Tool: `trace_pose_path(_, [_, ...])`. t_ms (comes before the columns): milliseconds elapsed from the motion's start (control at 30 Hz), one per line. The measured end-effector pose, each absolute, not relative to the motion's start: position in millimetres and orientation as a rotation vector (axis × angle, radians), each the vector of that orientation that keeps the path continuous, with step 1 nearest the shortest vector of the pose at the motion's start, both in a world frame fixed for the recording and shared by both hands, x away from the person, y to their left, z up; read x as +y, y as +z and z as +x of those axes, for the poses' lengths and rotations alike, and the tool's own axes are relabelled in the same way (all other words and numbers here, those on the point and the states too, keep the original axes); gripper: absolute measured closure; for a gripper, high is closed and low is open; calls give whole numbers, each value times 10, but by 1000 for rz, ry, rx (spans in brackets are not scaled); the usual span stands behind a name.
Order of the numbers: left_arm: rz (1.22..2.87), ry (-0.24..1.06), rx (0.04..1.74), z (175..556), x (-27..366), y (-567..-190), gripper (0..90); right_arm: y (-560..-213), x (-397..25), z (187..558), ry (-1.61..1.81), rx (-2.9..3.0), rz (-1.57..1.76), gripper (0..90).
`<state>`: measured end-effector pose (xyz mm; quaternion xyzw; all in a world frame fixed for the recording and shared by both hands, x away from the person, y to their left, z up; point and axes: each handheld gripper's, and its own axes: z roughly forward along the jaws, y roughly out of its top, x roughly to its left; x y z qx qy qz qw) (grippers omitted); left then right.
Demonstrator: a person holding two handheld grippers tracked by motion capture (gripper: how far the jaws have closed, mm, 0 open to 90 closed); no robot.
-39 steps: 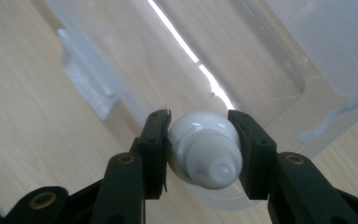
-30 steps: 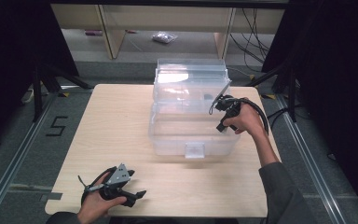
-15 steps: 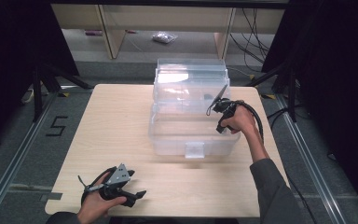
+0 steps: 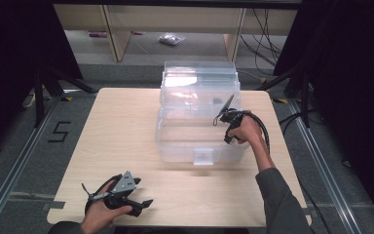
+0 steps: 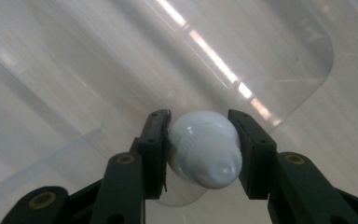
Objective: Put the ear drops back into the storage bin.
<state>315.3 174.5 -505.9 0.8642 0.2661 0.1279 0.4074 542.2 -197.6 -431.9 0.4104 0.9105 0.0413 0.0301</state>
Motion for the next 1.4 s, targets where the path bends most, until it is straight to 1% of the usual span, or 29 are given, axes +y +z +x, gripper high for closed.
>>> trace_pose_path(367, [2181,324,667,3152,1745,-5056,150,-4358,-1972,5435,88,2825,1259,601])
trace_pose_path(433, [2165,318,679,3147,1735,-5062,150,-4344,-1981,5425,103,2812,1268,600])
trace_pose_path(567, [2186,320,667,3153,1743,-5053,150,-4282,-1997,5385,113,2802,1272,596])
trace_pose_path(600, [2188,319,666,3152,1744,-5051,150,-4279,-2019,5393,133,2805,1230,593])
trace_pose_path(667, [2184,321,669,3153,1743,-5054,150,-4237,-2022,5366,147,2798,1261,581])
trace_pose_path(700, [2184,321,670,3154,1743,-5054,150,-4223,-2072,5366,170,2787,1186,550])
trace_pose_path(733, [2184,321,671,3153,1743,-5055,150,-4223,-2072,5366,170,2787,1186,550])
trace_pose_path(767, [2186,320,669,3153,1742,-5055,150,-4216,-2088,5368,184,2780,1166,529])
trace_pose_path(800, [2190,317,666,3153,1743,-5054,150,-4163,-2101,5361,197,2762,1192,455])
trace_pose_path(833, [2191,316,665,3153,1742,-5055,150,-4163,-2101,5361,197,2762,1192,455])
trace_pose_path(933, [2174,304,676,3148,1730,-5062,150,-4116,-2118,5335,246,2747,1214,404])
trace_pose_path(967, [2200,317,661,3158,1747,-5053,150,-4089,-2127,5321,266,2737,1219,384])
trace_pose_path(1000, [2191,321,666,3158,1745,-5058,150,-4051,-2141,5299,300,2720,1210,347])
trace_pose_path(1033, [2168,311,679,3151,1733,-5068,150,-4051,-2141,5299,300,2720,1210,347])
trace_pose_path(1100, [2158,301,686,3148,1724,-5073,150,-3965,-2146,5244,360,2692,1209,305])
trace_pose_path(1267, [2195,322,663,3159,1747,-5058,150,-3886,-2131,5177,404,2670,1202,276])
trace_pose_path(1333, [2163,304,694,3146,1730,-5071,150,-3852,-2129,5155,418,2663,1191,268])
trace_pose_path(1400, [2166,308,682,3151,1733,-5069,150,-3828,-2111,5117,443,2648,1196,264])
